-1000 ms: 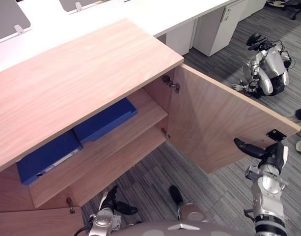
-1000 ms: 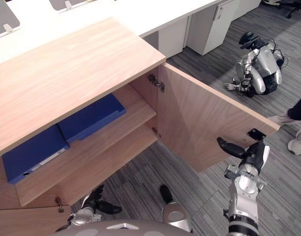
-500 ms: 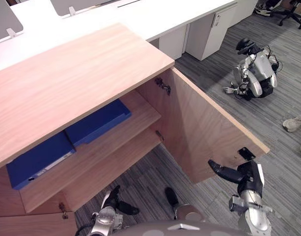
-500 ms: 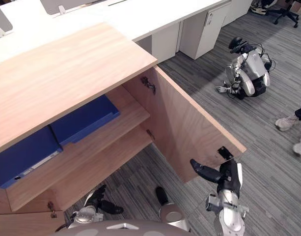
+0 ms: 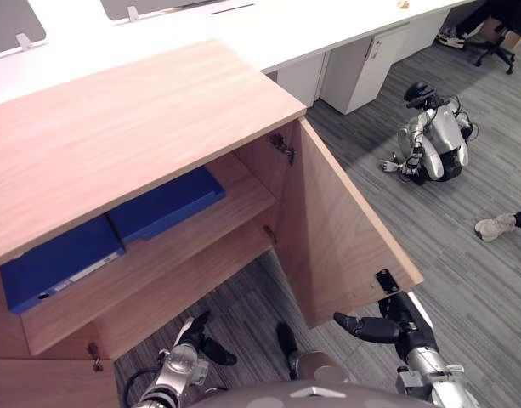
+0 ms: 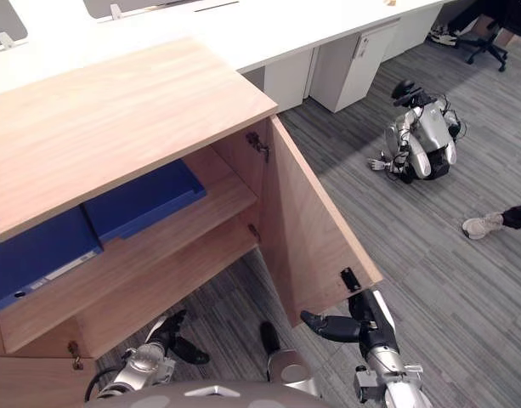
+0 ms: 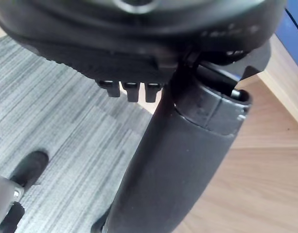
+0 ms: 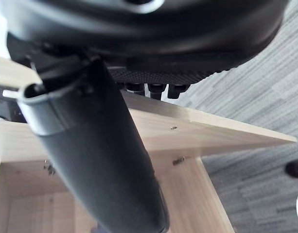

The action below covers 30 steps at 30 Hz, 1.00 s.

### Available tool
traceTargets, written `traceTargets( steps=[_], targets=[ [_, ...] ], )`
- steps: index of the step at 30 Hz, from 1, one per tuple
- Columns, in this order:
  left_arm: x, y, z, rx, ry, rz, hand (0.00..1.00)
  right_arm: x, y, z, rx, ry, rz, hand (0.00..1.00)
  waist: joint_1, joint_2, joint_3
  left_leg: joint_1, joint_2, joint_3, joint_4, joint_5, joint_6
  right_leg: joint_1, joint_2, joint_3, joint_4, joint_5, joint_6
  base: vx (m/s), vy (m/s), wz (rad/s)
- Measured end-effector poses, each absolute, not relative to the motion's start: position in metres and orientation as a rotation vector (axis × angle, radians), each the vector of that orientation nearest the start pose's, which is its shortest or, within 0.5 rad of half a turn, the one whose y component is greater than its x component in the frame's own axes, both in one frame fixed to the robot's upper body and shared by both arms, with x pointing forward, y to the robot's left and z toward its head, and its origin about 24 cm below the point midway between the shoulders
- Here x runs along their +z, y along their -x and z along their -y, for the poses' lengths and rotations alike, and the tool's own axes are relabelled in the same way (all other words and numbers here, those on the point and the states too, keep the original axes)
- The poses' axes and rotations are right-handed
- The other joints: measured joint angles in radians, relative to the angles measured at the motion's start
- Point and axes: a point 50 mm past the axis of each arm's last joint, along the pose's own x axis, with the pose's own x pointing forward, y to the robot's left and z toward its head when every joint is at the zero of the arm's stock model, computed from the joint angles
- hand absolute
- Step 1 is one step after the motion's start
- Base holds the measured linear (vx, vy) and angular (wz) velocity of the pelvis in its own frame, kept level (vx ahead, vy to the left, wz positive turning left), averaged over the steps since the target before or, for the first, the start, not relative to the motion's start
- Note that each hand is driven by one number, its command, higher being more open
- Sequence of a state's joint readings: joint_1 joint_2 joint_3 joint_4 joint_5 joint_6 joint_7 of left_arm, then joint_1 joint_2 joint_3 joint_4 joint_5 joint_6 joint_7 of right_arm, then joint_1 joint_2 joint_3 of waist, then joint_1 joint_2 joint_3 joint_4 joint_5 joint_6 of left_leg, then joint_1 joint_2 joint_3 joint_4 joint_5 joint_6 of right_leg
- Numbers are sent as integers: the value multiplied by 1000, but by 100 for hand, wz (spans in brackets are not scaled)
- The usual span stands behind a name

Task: Walk over to the cabinet, pick up the folder, carry it to the office cabinet, place the folder inside the office cabinet, then close the office cabinet door

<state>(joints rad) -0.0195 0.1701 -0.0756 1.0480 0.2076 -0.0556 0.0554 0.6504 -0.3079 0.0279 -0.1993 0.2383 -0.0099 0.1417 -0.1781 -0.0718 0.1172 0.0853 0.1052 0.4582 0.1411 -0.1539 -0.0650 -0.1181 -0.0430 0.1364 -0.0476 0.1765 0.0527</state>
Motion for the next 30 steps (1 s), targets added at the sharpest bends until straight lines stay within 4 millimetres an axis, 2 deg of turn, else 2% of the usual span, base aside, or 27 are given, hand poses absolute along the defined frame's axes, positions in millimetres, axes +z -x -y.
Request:
traceTargets(
  steps=[4,9,15,17,22,23,30],
  targets=[
    [-146,-138,-207,-50,-407,-981,100,-17,-114,185,256,9,-434,100,13,-17,0,-3,-10,-40,-13,6,-4,2,-11,-20,18,-2,-2,-82,1,15],
    [-148,-133,-207,-46,-402,-1005,100,-11,-133,151,410,-38,-367,100,47,-19,1,-6,-15,-91,-39,30,-7,15,-17,-61,17,-6,-8,-29,-22,24],
    [-150,-129,-207,-41,-400,-1018,100,6,-160,126,469,-78,-238,100,76,-23,-2,-1,-13,-139,-74,58,-8,30,-19,-111,13,-17,-5,44,-30,27],
    [-150,-129,-205,-38,-392,-1018,100,12,-173,118,469,-75,-193,100,96,-22,-3,-3,-14,-158,-86,67,-1,34,-22,-132,8,-19,-6,66,-4,26],
    [-152,-125,-201,-22,-359,-1027,100,4,-192,116,428,-27,-202,100,118,-15,-7,-24,-23,-199,-97,79,2,37,-34,-173,-9,-22,-2,48,18,28],
    [-153,-120,-202,-4,-342,-1039,100,2,-199,114,423,-19,-205,100,119,-9,-10,-30,-24,-216,-101,82,3,44,-37,-191,-13,-23,-1,23,18,33],
    [-154,-111,-207,78,-288,-1054,100,-9,-212,122,331,-8,-235,100,143,26,-29,-54,-35,-303,-122,104,8,69,-48,-276,-44,-27,3,-10,3,38]
  ],
)
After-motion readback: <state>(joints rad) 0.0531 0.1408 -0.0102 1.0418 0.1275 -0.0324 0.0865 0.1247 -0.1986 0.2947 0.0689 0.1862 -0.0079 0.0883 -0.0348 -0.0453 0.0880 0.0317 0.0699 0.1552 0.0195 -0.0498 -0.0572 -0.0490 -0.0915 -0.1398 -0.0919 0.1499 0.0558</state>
